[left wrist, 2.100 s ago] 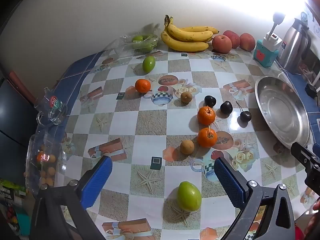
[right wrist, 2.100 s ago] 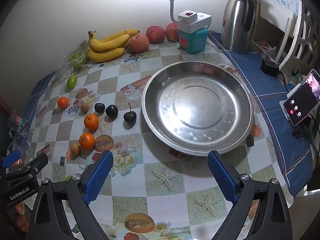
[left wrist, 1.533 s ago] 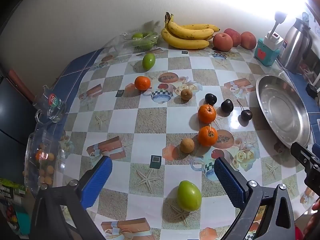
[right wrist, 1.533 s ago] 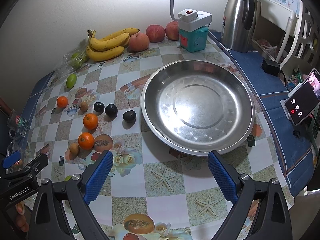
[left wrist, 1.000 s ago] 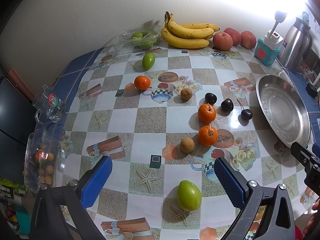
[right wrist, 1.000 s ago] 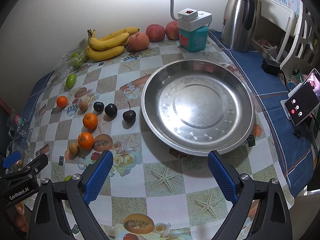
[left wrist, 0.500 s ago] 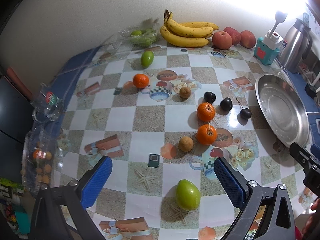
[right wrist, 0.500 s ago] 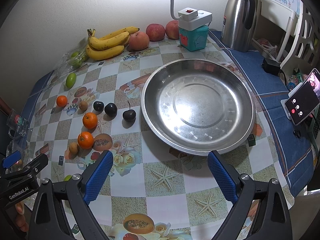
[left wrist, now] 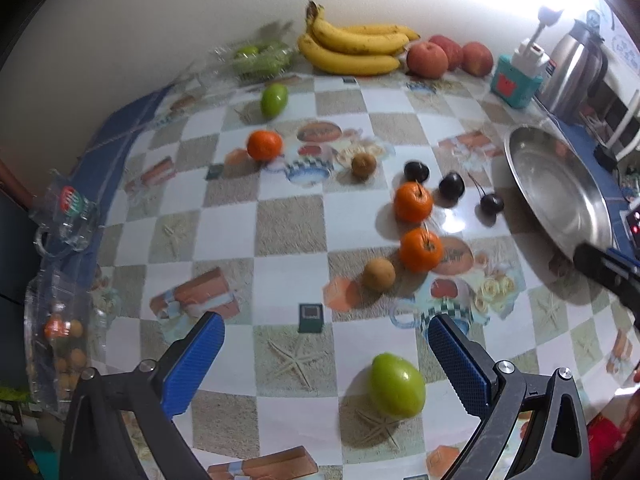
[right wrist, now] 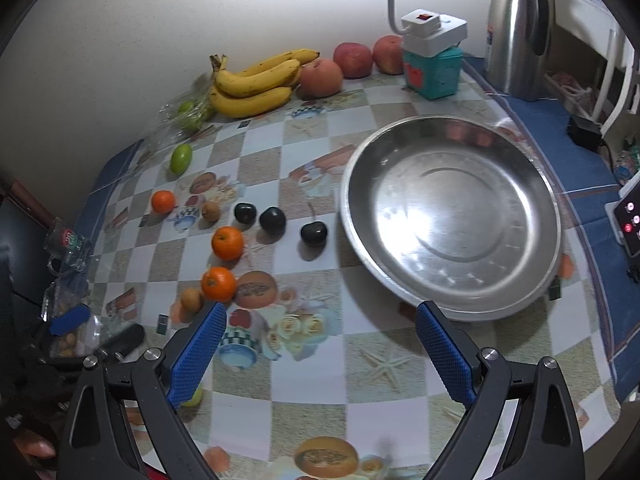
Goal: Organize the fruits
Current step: 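Grasp the green mango with the left tool while the right tool grasps a mandarin orange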
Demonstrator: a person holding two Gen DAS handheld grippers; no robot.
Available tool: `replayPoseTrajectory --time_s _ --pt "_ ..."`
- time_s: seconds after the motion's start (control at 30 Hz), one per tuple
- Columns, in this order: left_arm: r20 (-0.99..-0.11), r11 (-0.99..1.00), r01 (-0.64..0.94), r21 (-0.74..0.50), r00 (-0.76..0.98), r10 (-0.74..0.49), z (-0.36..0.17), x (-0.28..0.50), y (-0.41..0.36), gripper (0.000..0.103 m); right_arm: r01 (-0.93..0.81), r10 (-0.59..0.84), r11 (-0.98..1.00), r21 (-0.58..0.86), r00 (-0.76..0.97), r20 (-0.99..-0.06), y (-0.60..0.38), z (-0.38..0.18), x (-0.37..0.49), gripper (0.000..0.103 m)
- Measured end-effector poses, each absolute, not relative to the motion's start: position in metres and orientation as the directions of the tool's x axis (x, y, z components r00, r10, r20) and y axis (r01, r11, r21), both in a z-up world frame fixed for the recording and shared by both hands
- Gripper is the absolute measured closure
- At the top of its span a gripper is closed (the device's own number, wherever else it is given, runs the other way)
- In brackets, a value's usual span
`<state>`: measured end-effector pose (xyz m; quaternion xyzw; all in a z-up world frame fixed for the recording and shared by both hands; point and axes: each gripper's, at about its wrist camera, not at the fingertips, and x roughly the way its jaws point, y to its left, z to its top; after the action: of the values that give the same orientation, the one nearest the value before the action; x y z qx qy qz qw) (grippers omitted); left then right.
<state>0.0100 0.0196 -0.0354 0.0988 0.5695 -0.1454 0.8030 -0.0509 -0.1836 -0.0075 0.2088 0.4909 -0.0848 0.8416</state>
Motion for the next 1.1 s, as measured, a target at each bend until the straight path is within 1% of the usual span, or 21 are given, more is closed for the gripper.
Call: replayPoseTrajectory --time_s 0.23,0.33,0.4,0.43,0.53,0.57,0.6,0.8,0.87,0.97,1.0,1.1 --pt "-0.937 0.912 0.411 -0.005 0.316 -0.147 -0.046 0.004 0.016 0.0 0.364 0.089 0.886 0.288 0.477 -0.875 -0.179 -0.015 -0.043 0.007" --pt "-0.95 0.897 0.442 -0.021 0.271 -0.156 -0.055 0.0 0.014 0.0 0.346 0.116 0.89 0.298 0.459 -0.881 -0.174 -0.019 -0.038 0.007" --pt "-0.957 0.891 0.454 -0.024 0.246 -0.151 -0.062 -0.003 0.013 0.003 0.326 0.137 0.894 0.307 0.454 -0.88 -0.169 -0.021 -0.035 0.007" --pt "-0.96 0.888 0.459 -0.03 0.233 -0.153 -0.065 -0.005 0.013 0.007 0.312 0.14 0.901 0.303 0.452 -0.881 -0.164 -0.022 -0.032 0.007" --pt "-0.965 0.884 0.465 -0.057 0.203 -0.169 -0.071 -0.007 0.012 0.012 0.275 0.167 0.91 0.31 0.443 -0.881 -0.156 -0.025 -0.024 0.007" --pt "-0.965 0.882 0.466 -0.064 0.198 -0.174 -0.073 -0.008 0.012 0.016 0.264 0.178 0.911 0.316 0.439 -0.881 -0.153 -0.027 -0.021 0.007" --pt "-0.966 0.881 0.469 -0.066 0.191 -0.174 -0.074 -0.008 0.011 0.018 0.256 0.186 0.912 0.32 0.435 -0.881 -0.151 -0.029 -0.018 0.007" --pt "-0.971 0.853 0.515 -0.081 0.153 -0.185 -0.078 -0.018 0.001 0.033 0.25 0.23 0.9 0.358 0.426 -0.875 -0.148 -0.036 -0.003 0.007" --pt "-0.972 0.848 0.522 -0.087 0.14 -0.186 -0.08 -0.021 -0.002 0.046 0.253 0.235 0.895 0.367 0.431 -0.871 -0.146 -0.036 0.002 0.007" --pt "-0.972 0.844 0.527 -0.097 0.132 -0.194 -0.079 -0.023 -0.004 0.055 0.264 0.225 0.895 0.36 0.428 -0.875 -0.146 -0.038 0.008 0.008" --pt "-0.971 0.843 0.529 -0.101 0.131 -0.199 -0.079 -0.024 -0.004 0.057 0.267 0.231 0.891 0.367 0.429 -0.873 -0.147 -0.039 0.009 0.008" --pt "-0.969 0.847 0.519 -0.113 0.129 -0.208 -0.075 -0.024 -0.005 0.057 0.281 0.242 0.879 0.385 0.431 -0.869 -0.148 -0.041 0.013 0.008"
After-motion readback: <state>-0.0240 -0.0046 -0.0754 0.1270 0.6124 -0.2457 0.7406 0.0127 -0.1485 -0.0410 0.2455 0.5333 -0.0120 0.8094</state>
